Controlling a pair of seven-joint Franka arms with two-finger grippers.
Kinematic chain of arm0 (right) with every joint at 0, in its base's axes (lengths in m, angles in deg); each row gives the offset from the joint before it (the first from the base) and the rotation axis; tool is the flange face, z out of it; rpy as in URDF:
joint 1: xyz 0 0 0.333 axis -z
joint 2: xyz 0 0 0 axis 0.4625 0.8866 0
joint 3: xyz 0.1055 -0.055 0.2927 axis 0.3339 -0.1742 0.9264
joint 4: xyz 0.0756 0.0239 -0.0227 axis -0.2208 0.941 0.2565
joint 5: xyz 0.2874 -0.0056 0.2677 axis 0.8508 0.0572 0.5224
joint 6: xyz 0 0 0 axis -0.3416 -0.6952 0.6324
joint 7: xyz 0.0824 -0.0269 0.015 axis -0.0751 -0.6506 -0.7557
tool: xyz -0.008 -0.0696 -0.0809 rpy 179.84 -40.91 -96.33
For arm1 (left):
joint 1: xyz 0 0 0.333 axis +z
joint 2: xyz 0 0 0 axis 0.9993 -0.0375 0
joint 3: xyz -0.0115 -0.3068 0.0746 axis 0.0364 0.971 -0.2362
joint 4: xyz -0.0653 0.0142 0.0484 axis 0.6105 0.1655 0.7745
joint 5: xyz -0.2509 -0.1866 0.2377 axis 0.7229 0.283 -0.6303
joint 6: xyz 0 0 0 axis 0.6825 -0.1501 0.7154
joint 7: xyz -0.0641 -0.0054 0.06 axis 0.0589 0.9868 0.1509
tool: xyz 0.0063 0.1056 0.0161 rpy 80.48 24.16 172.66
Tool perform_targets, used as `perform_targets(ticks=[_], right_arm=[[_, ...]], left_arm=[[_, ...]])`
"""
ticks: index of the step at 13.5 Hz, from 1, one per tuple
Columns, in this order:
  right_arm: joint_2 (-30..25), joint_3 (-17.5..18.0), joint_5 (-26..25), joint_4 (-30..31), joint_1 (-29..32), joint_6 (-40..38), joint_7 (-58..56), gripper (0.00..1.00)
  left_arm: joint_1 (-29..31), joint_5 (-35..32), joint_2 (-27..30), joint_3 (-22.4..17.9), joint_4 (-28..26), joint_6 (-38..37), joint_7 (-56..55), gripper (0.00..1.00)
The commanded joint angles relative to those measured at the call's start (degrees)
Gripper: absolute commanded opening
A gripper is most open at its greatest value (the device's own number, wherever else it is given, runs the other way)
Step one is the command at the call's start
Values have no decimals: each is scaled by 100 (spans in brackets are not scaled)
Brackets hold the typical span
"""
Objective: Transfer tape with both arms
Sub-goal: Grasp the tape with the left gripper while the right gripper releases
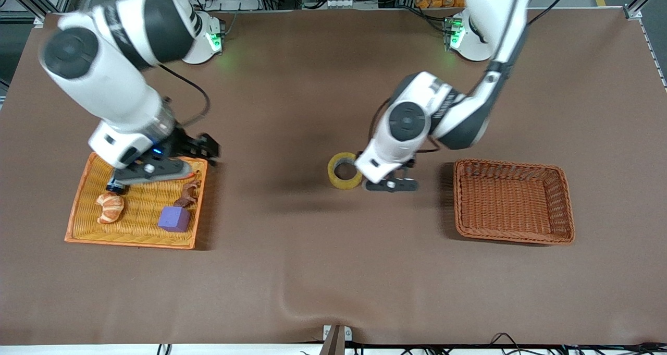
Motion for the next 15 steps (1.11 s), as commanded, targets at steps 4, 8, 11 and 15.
perform_targets(ticks=[4,8,11,15], right_arm=[[-1067,139,-18,347,1161,-686,-1163,100],[-1242,52,132,372,1831,-844,-1571,100],[-1348,-204,132,382,1779,-1196,-1248,100],[-1278,-397,88,180,1568,-1373,-1104,100]], left_arm=[[-244,-229,-698,-45,80,647,-263,100],[-306,-220,-980,-45,71,885,-342,82],[-324,-229,-980,-45,36,885,-711,19],[-306,-229,-980,-54,-43,885,-930,0]])
